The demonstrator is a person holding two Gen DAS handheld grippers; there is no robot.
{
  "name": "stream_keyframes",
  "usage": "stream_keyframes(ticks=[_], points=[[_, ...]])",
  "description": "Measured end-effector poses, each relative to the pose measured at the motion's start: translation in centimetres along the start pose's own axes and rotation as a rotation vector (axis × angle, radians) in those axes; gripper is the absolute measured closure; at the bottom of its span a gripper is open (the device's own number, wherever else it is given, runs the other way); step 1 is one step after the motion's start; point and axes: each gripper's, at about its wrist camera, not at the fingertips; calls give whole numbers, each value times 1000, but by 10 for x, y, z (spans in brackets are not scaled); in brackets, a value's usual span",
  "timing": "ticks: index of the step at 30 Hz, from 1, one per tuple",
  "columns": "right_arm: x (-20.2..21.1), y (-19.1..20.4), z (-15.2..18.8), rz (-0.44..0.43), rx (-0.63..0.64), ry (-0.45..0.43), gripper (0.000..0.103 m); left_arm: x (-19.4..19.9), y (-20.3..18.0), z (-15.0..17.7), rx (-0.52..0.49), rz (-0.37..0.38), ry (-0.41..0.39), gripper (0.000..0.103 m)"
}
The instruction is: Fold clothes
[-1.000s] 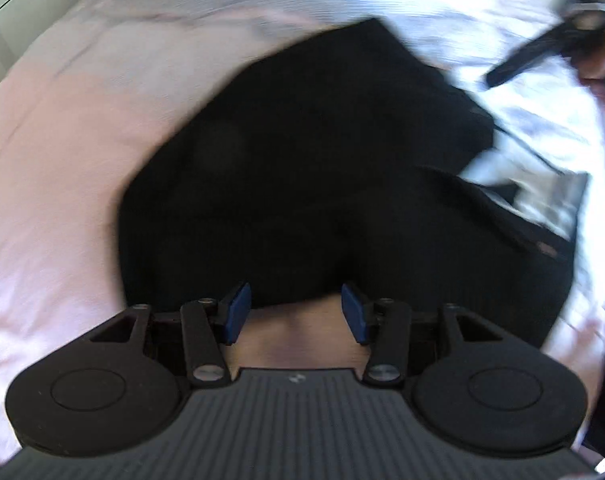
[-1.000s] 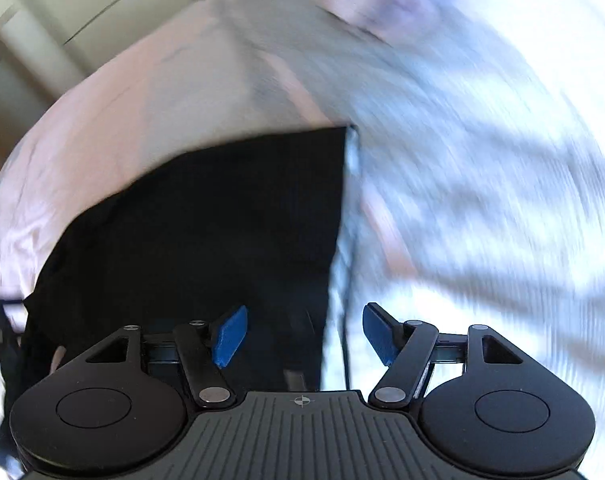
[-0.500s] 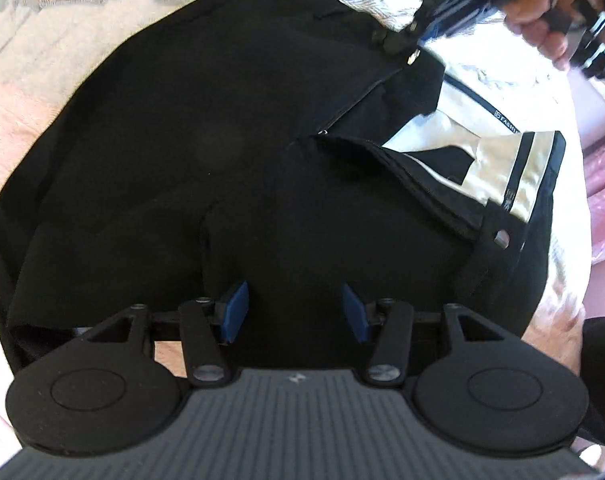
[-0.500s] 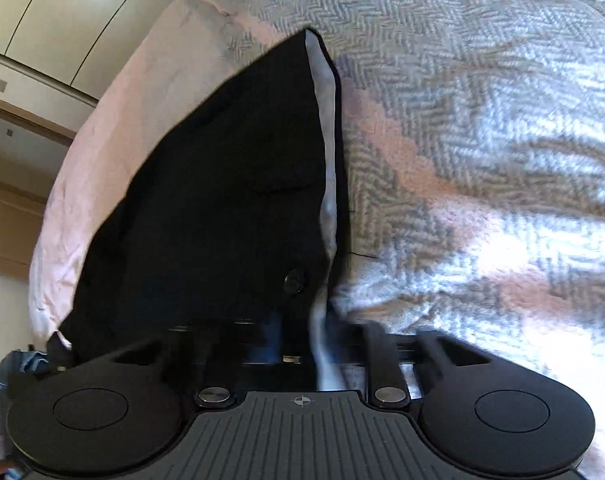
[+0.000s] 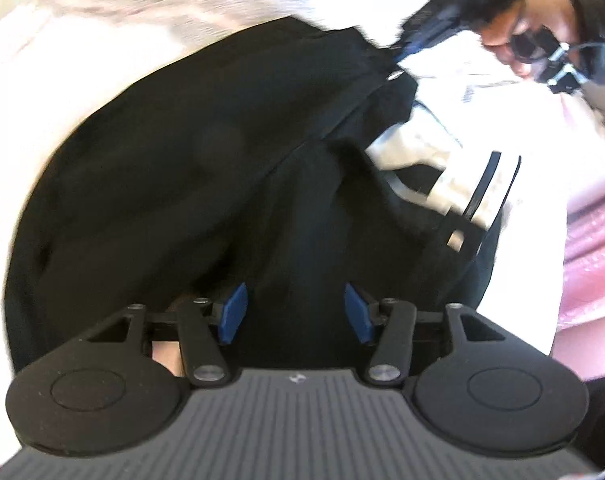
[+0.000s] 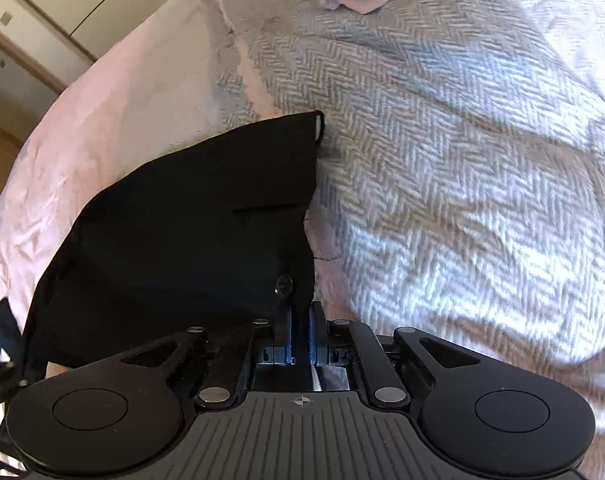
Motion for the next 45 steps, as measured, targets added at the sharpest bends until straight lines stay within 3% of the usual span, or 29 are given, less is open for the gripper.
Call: stream_keyframes(ticks=[3,8,12,14,15,18,22,25,29,31,34,39,41,42,45], points=[[10,23,9,104,79,-33,61,50,27,41,57,-126,-2,42],[24,98,38,168,271,-85,61,120,80,126,126,-328,73,39],[31,177,78,130,333,-98,61,149,113,198,166,-305,152,40],[31,218,103,113,342,-85,60,156,125,220,156,-247,185,69],[29,236,115,102,339,-72,60,162,131,224,157,-215,181,102],[14,289,153,69,327,0,60,182,153,232,163,-128,159,102],[4,349,182,-36,308,60,60,229,216,211,199,-112,42,102],[-4,387,194,-88,374,77,60,251,287,188,267,-182,-50,98],[-21,411,203,-120,375,116,60,274,377,175,445,-443,-118,78],[-25,422,204,-141,401,134,60,286,389,170,409,-518,-145,62],[-35,431,207,-162,430,143,59,287,373,171,300,-514,-161,40],[-52,432,204,-147,418,158,58,227,305,198,-16,-350,-31,36],[-59,431,201,-138,424,164,58,200,293,209,-114,-345,27,36],[-62,430,200,-133,427,167,57,187,288,214,-161,-349,58,41],[-69,426,196,-116,427,177,57,168,294,224,-176,-335,128,96]])
Point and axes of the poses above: each gripper's, at about its wrist camera, not at the fingertips, and x roughly against the way its jaws point, y to its left, z to its underside, and after that the axes turned 11 degrees about -y, right-handed
